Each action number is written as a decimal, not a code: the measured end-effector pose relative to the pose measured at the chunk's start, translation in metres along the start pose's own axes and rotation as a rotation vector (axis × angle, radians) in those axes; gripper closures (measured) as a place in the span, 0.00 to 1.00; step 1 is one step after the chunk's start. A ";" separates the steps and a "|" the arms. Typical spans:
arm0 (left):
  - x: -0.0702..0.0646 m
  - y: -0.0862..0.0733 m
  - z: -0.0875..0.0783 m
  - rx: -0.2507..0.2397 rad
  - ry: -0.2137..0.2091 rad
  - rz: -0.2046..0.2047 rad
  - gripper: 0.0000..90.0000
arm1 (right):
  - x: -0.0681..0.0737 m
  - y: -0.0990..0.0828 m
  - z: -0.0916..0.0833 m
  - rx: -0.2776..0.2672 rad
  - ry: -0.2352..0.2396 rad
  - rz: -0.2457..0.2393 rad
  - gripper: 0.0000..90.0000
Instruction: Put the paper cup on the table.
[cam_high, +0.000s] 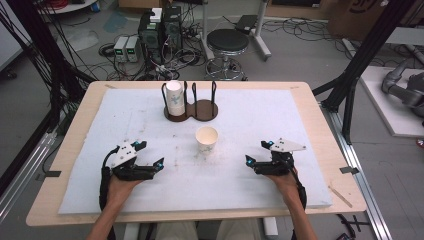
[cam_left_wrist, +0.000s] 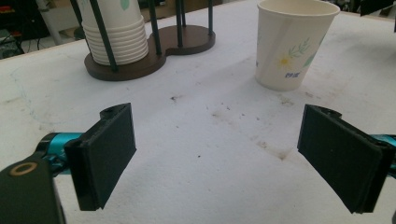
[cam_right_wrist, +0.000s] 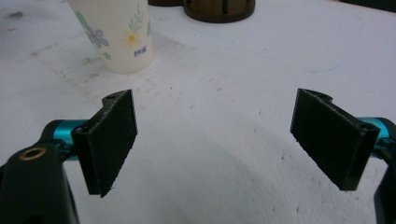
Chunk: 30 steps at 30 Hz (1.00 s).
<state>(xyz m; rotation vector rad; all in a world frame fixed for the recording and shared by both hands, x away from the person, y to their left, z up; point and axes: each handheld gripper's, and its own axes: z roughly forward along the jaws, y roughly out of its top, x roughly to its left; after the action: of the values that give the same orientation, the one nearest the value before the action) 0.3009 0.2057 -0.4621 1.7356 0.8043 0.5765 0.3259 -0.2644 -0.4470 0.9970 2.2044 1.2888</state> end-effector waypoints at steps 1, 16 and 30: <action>0.000 0.000 0.000 0.003 0.001 0.001 0.12 | 0.000 -0.002 0.001 0.002 -0.005 0.007 0.17; -0.001 0.000 0.001 0.014 0.001 0.005 0.12 | -0.002 -0.007 -0.006 -0.067 -0.030 0.030 0.17; 0.000 0.000 0.002 0.015 -0.002 0.005 0.12 | -0.002 -0.007 -0.005 -0.049 -0.002 0.022 0.17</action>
<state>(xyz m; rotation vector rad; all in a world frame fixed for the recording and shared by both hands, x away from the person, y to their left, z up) 0.3018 0.2043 -0.4623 1.7519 0.8056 0.5733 0.3215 -0.2707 -0.4506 1.0065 2.1553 1.3449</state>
